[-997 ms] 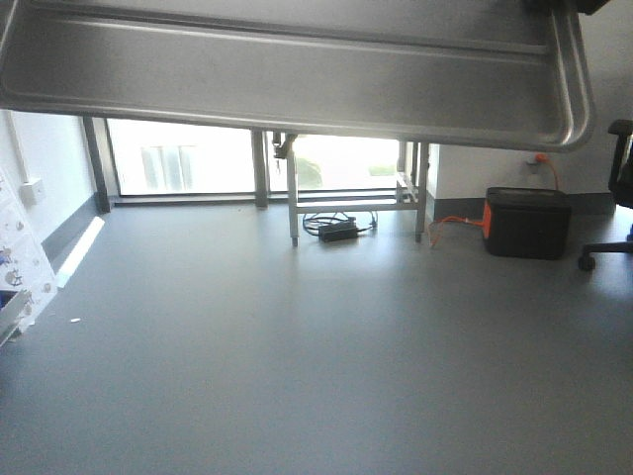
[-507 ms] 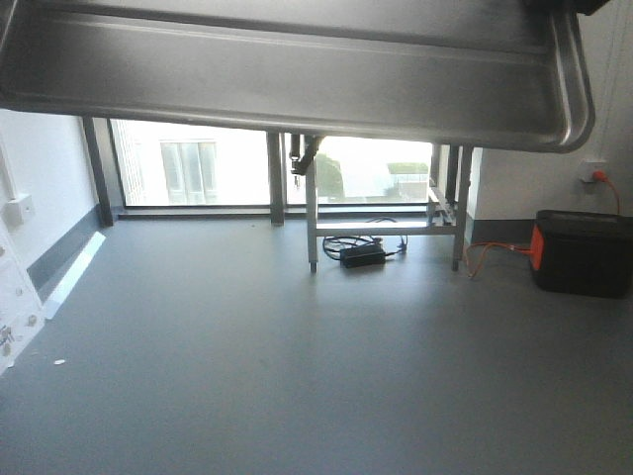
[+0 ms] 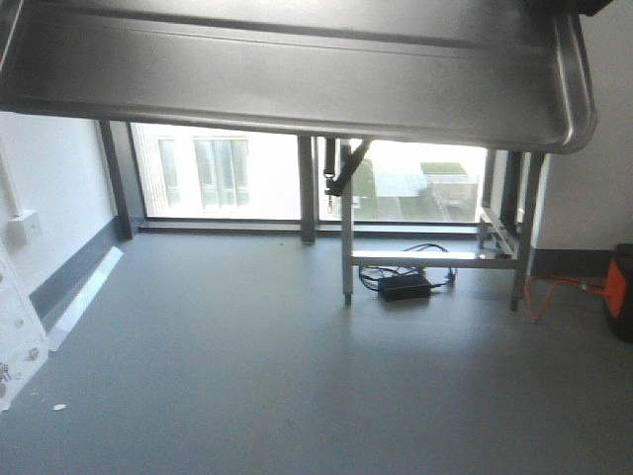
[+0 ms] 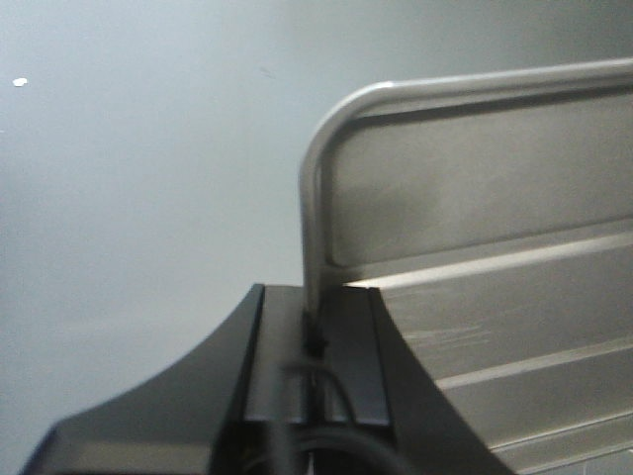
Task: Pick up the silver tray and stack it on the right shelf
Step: 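Carry the tray with both grippers while the base drives to another shelf, then position the held tray above the grey-blue tray on the shelf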
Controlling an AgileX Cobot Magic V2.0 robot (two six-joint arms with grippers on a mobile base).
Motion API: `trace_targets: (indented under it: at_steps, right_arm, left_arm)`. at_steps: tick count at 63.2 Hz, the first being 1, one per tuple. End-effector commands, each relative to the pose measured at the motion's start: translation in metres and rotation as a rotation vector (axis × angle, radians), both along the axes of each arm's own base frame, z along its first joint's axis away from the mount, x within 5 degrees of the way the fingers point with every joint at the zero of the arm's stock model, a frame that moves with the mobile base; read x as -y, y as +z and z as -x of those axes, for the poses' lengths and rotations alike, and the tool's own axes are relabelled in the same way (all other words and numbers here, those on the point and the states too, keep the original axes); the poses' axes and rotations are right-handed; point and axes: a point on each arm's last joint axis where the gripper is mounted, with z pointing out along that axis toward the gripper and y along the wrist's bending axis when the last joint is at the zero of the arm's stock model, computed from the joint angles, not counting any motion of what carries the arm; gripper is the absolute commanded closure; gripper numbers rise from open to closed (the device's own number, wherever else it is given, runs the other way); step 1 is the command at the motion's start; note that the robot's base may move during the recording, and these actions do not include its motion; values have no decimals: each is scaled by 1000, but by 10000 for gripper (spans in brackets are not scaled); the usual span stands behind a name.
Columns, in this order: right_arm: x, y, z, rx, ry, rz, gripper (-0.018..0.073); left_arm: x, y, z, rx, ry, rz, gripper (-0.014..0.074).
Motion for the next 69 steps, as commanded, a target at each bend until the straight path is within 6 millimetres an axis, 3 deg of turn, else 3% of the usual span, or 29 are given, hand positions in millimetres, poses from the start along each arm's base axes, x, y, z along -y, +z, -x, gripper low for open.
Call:
trace_targets:
  at_steps: [1,69]
  right_arm:
    - [6,19,-1,112,8,2,503]
    - [6,19,-1,112,8,2,503]
  left_arm:
    - [-11,17,1,79,13,-14,697]
    - [-11,17,1,81,14,-15,697]
